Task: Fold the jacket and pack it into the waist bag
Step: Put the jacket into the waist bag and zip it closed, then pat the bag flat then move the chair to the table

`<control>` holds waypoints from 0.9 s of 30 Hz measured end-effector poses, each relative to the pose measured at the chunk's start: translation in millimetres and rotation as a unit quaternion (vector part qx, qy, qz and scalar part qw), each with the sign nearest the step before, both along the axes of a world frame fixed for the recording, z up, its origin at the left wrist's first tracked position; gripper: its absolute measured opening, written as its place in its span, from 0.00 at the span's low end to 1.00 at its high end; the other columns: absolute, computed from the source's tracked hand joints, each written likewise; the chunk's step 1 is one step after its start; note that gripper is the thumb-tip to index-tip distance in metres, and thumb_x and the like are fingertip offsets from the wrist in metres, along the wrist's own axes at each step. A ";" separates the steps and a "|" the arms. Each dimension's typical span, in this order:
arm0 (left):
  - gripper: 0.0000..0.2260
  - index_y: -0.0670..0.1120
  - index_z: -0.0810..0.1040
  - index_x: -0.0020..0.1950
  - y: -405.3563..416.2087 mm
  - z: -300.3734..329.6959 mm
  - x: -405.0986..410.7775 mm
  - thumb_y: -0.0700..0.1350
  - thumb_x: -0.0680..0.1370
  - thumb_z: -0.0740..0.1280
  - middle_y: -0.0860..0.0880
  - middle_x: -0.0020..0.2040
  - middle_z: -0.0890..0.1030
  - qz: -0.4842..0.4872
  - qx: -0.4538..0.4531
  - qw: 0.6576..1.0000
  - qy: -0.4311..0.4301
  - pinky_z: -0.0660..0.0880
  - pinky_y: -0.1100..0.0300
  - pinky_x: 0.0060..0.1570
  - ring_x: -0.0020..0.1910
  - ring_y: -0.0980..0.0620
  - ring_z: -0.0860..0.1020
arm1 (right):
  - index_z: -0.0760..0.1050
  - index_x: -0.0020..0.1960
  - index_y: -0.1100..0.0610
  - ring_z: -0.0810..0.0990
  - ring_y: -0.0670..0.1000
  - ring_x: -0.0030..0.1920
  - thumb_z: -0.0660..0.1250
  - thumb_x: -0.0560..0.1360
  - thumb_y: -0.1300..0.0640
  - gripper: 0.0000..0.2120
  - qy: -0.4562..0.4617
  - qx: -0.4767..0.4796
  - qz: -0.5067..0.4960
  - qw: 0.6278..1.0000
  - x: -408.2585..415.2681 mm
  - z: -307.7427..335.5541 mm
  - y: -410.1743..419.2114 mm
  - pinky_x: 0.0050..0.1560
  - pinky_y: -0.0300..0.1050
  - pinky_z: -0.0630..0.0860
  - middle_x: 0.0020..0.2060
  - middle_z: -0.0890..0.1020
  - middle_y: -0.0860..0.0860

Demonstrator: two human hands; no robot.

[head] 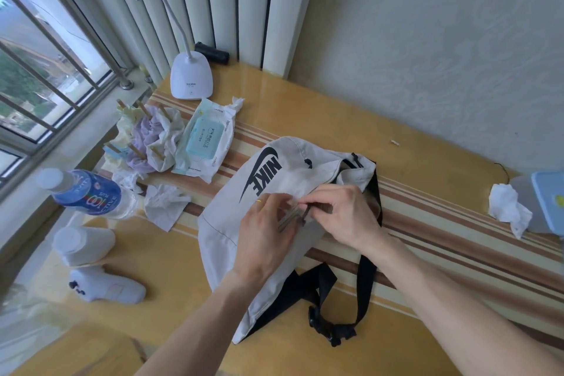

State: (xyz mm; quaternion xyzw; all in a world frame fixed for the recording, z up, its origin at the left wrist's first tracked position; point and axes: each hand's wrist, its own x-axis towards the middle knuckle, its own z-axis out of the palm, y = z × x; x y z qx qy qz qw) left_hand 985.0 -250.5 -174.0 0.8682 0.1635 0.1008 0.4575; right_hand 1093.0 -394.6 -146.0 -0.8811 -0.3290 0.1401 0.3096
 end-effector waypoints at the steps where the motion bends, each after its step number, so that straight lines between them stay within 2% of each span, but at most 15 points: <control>1: 0.06 0.49 0.85 0.53 0.4 -2.3 1.7 0.48 0.77 0.73 0.53 0.45 0.83 -0.011 0.021 1.000 0.000 0.79 0.56 0.42 0.40 0.54 0.81 | 0.88 0.48 0.55 0.84 0.41 0.41 0.76 0.71 0.64 0.08 0.013 -0.002 -0.018 1.000 1.1 0.8 -2.8 0.43 0.25 0.73 0.42 0.88 0.46; 2: 0.04 0.48 0.86 0.51 0.9 -3.4 2.8 0.46 0.77 0.74 0.53 0.43 0.83 -0.020 0.037 0.999 -0.002 0.79 0.55 0.40 0.37 0.53 0.81 | 0.88 0.48 0.55 0.84 0.41 0.43 0.77 0.71 0.64 0.08 0.031 -0.001 -0.048 0.998 4.2 2.8 -6.3 0.44 0.26 0.74 0.43 0.88 0.46; 6: 0.02 0.48 0.88 0.47 10.4 -5.1 -3.3 0.43 0.76 0.75 0.55 0.38 0.82 -0.018 0.043 0.999 0.009 0.75 0.65 0.38 0.34 0.56 0.77 | 0.88 0.48 0.52 0.85 0.39 0.44 0.77 0.72 0.62 0.07 0.088 -0.003 -0.197 0.976 42.7 4.9 -26.7 0.48 0.37 0.82 0.43 0.88 0.45; 9: 0.02 0.48 0.87 0.46 12.9 -7.2 -9.4 0.43 0.76 0.75 0.56 0.38 0.81 -0.028 0.040 0.999 0.018 0.72 0.69 0.37 0.33 0.58 0.76 | 0.87 0.46 0.47 0.87 0.46 0.43 0.76 0.72 0.64 0.12 0.103 -0.032 -0.275 0.955 81.1 0.4 -43.0 0.56 0.52 0.83 0.41 0.88 0.46; 11: 0.02 0.49 0.87 0.47 10.4 -8.3 -8.9 0.43 0.77 0.74 0.56 0.38 0.81 -0.032 0.047 0.998 0.019 0.68 0.74 0.37 0.33 0.59 0.74 | 0.88 0.46 0.51 0.87 0.45 0.40 0.77 0.72 0.62 0.07 0.115 -0.032 -0.293 0.949 101.7 -3.6 -48.9 0.62 0.54 0.81 0.39 0.88 0.47; 13: 0.03 0.49 0.87 0.48 8.3 -10.5 -7.6 0.44 0.77 0.74 0.56 0.39 0.81 -0.030 0.054 0.998 0.019 0.69 0.73 0.37 0.34 0.59 0.73 | 0.88 0.48 0.55 0.88 0.51 0.43 0.78 0.71 0.58 0.06 0.140 -0.041 -0.305 0.941 114.3 -5.8 -49.6 0.58 0.51 0.83 0.38 0.88 0.49; 15: 0.04 0.48 0.86 0.50 9.2 -13.5 -9.3 0.46 0.79 0.72 0.55 0.43 0.82 -0.030 0.082 0.996 0.013 0.76 0.63 0.40 0.39 0.56 0.77 | 0.87 0.52 0.55 0.88 0.55 0.47 0.78 0.72 0.54 0.09 0.134 -0.071 -0.315 0.937 118.2 -7.6 -46.0 0.56 0.50 0.83 0.42 0.89 0.51; 18: 0.11 0.49 0.82 0.62 9.6 -19.3 -19.7 0.51 0.84 0.65 0.49 0.58 0.82 -0.058 0.181 0.982 -0.012 0.77 0.53 0.54 0.57 0.47 0.78 | 0.77 0.68 0.55 0.83 0.56 0.59 0.70 0.78 0.48 0.21 -0.004 -0.154 -0.286 0.946 95.0 -10.3 -36.9 0.63 0.54 0.78 0.59 0.84 0.55; 19: 0.15 0.50 0.79 0.68 9.9 -22.9 -24.1 0.53 0.85 0.62 0.48 0.66 0.79 -0.071 0.206 0.976 0.003 0.74 0.51 0.61 0.65 0.45 0.76 | 0.72 0.73 0.54 0.79 0.57 0.64 0.66 0.80 0.46 0.24 -0.034 -0.167 -0.250 0.953 78.8 -13.0 -32.0 0.67 0.56 0.75 0.65 0.80 0.56; 21: 0.22 0.54 0.66 0.79 11.2 -32.7 -34.7 0.57 0.86 0.56 0.45 0.80 0.66 -0.106 0.238 0.963 0.065 0.64 0.46 0.75 0.80 0.43 0.63 | 0.65 0.77 0.49 0.68 0.59 0.74 0.57 0.83 0.42 0.25 -0.026 -0.197 -0.151 0.968 44.5 -26.2 -22.5 0.71 0.58 0.69 0.75 0.69 0.56; 23: 0.26 0.56 0.53 0.83 11.4 -44.3 -47.2 0.59 0.86 0.51 0.46 0.84 0.52 -0.141 0.260 0.950 0.102 0.53 0.43 0.80 0.84 0.45 0.48 | 0.60 0.79 0.42 0.58 0.60 0.80 0.50 0.83 0.39 0.25 0.057 -0.244 -0.102 0.963 20.8 -43.9 -17.7 0.72 0.62 0.67 0.82 0.56 0.54; 24: 0.26 0.56 0.50 0.84 11.1 -48.7 -53.7 0.60 0.86 0.49 0.47 0.85 0.49 -0.155 0.268 0.945 0.109 0.50 0.42 0.81 0.84 0.45 0.45 | 0.57 0.79 0.40 0.56 0.60 0.81 0.47 0.83 0.38 0.25 0.076 -0.268 -0.099 0.955 13.7 -50.0 -17.2 0.72 0.63 0.67 0.83 0.51 0.53; 27: 0.27 0.56 0.50 0.84 7.8 -44.6 -77.6 0.61 0.85 0.46 0.47 0.85 0.47 -0.164 0.269 0.939 0.140 0.49 0.41 0.81 0.83 0.44 0.43 | 0.54 0.81 0.44 0.51 0.62 0.82 0.46 0.83 0.38 0.28 0.090 -0.297 -0.123 0.943 -1.3 -51.0 -15.5 0.76 0.63 0.62 0.83 0.48 0.56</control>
